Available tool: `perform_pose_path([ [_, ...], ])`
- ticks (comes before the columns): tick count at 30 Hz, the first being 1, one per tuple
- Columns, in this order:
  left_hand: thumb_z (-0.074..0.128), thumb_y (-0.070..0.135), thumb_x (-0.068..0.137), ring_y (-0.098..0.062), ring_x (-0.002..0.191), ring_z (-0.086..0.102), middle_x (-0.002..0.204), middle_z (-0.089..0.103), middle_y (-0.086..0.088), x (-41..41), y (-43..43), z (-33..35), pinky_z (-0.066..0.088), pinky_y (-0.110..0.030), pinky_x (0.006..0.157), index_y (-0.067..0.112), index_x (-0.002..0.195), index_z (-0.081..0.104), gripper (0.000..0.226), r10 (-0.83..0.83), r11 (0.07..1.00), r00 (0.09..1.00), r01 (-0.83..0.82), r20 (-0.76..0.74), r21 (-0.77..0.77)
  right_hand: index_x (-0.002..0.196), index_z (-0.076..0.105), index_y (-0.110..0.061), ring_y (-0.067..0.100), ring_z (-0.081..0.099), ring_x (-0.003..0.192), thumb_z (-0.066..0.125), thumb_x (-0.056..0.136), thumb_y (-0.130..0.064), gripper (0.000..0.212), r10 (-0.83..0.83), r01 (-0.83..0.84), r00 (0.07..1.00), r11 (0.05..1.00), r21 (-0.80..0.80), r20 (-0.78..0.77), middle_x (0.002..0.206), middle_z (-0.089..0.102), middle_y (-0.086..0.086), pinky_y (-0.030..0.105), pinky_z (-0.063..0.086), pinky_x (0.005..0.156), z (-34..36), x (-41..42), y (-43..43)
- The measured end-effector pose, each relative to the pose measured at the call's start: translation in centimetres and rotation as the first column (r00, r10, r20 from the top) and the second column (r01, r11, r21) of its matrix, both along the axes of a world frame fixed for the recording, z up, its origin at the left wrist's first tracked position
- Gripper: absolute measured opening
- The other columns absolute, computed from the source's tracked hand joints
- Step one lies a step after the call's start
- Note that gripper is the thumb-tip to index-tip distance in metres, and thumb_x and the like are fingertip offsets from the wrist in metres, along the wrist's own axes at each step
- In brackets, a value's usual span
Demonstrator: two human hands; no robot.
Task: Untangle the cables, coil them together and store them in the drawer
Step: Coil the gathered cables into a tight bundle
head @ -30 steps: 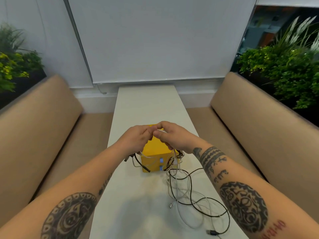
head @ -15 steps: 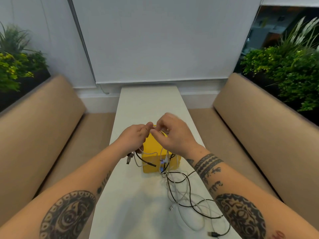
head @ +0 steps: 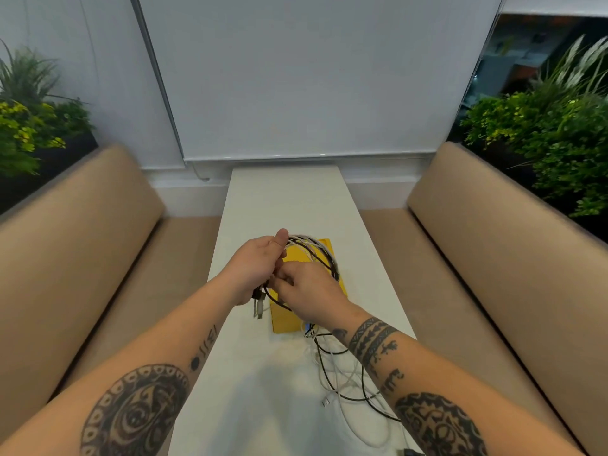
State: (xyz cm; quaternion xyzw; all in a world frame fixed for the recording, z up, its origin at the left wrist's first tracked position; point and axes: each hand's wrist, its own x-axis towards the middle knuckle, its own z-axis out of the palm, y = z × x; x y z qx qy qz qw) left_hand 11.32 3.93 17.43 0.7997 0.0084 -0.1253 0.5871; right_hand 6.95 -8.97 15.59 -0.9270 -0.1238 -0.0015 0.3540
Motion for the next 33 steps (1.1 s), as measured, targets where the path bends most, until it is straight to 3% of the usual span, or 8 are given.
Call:
perform_pose_path([
  [6, 0.046, 0.061, 0.098, -0.018, 0.054, 0.048, 0.074, 0.055, -0.005, -0.1, -0.4, 0.2, 0.035, -0.022, 0.040, 0.012, 0.090, 0.058, 0.051, 0.010, 1.000, 1.000, -0.010, 0.006, 0.010, 0.063, 0.068, -0.018, 0.023, 0.063, 0.063, 0.059, 0.089, -0.031, 0.031, -0.162, 0.168, 0.986, 0.967, 0.190, -0.046, 0.068, 0.072, 0.005, 0.044, 0.055, 0.063, 0.4, 0.5, 0.5],
  [12, 0.042, 0.063, 0.099, -0.022, 0.055, 0.059, 0.070, 0.056, -0.001, 0.1, -0.2, 0.2, 0.039, -0.021, 0.043, 0.013, 0.098, 0.058, 0.052, 0.007, 1.000, 1.000, -0.007, -0.024, 0.024, 0.065, 0.071, -0.028, 0.003, 0.054, 0.044, 0.072, 0.087, -0.036, 0.024, -0.079, 0.161, 0.967, 0.926, 0.342, -0.241, 0.068, 0.074, -0.008, 0.030, 0.051, 0.055, 1.1, 1.0, -0.8],
  [16, 0.043, 0.064, 0.098, -0.017, 0.045, 0.059, 0.081, 0.048, -0.006, 0.1, 0.3, -0.3, 0.063, -0.041, 0.066, 0.006, 0.102, 0.059, 0.059, 0.015, 0.999, 0.999, -0.017, -0.045, -0.041, 0.081, 0.069, -0.026, 0.001, 0.056, 0.065, 0.078, 0.079, -0.049, 0.025, -0.291, 0.236, 0.941, 0.930, 0.283, 0.171, 0.074, 0.068, -0.010, 0.024, 0.046, 0.063, 1.3, 2.1, -3.0],
  [18, 0.040, 0.067, 0.095, -0.012, 0.036, 0.044, 0.075, 0.043, -0.004, -0.3, 0.4, -0.4, 0.062, -0.052, 0.072, 0.008, 0.093, 0.057, 0.062, -0.033, 0.999, 0.999, 0.033, -0.027, -0.025, 0.112, 0.064, -0.028, 0.003, 0.054, 0.095, 0.079, 0.078, -0.046, 0.041, -0.143, 0.106, 0.914, 0.988, 0.116, 0.380, 0.106, 0.063, -0.011, 0.024, 0.044, 0.084, 1.7, 2.5, -3.6],
  [21, 0.029, 0.070, 0.095, -0.012, 0.040, 0.043, 0.065, 0.047, -0.001, -0.9, 0.3, 0.6, 0.052, -0.030, 0.046, 0.012, 0.092, 0.057, 0.065, -0.173, 0.975, 0.984, 0.164, 0.047, 0.152, 0.147, 0.038, -0.031, 0.008, 0.045, 0.129, 0.084, 0.073, -0.048, 0.088, 0.120, -0.120, 0.993, 0.993, -0.007, 0.009, 0.141, 0.049, -0.012, 0.028, 0.038, 0.105, 2.5, 3.2, -3.7],
  [26, 0.026, 0.093, 0.074, -0.010, 0.043, 0.035, 0.066, 0.045, 0.005, -0.6, 1.2, 0.3, 0.032, -0.022, 0.040, 0.014, 0.109, 0.067, 0.096, -0.384, 0.889, 0.920, 0.346, 0.079, 0.301, 0.096, 0.056, -0.034, 0.018, 0.069, 0.068, 0.064, 0.093, -0.050, 0.018, 0.210, -0.239, 0.950, 0.965, -0.107, -0.231, 0.079, 0.069, 0.002, 0.041, 0.059, 0.073, 3.4, 4.1, -4.6],
  [29, 0.022, 0.105, 0.057, -0.005, 0.053, 0.044, 0.073, 0.057, 0.000, 0.0, 1.8, -0.2, 0.034, -0.013, 0.045, 0.022, 0.094, 0.070, 0.103, -0.455, 0.843, 0.877, 0.367, 0.156, 0.393, 0.091, 0.067, -0.019, 0.017, 0.060, 0.055, 0.056, 0.096, -0.056, 0.039, 0.241, -0.279, 0.902, 0.958, -0.059, -0.359, 0.067, 0.057, -0.003, 0.042, 0.061, 0.069, 3.9, 4.0, -5.5],
  [33, 0.022, 0.093, 0.071, -0.004, 0.070, 0.055, 0.086, 0.065, 0.005, 0.1, 2.4, 0.3, 0.038, -0.010, 0.056, 0.031, 0.086, 0.065, 0.077, -0.490, 0.789, 0.856, 0.355, 0.166, 0.502, 0.089, 0.066, -0.015, 0.016, 0.051, 0.052, 0.053, 0.099, -0.051, 0.040, 0.281, -0.282, 0.848, 0.957, 0.067, -0.449, 0.060, 0.048, -0.005, 0.042, 0.060, 0.071, 3.5, 4.0, -6.2],
])
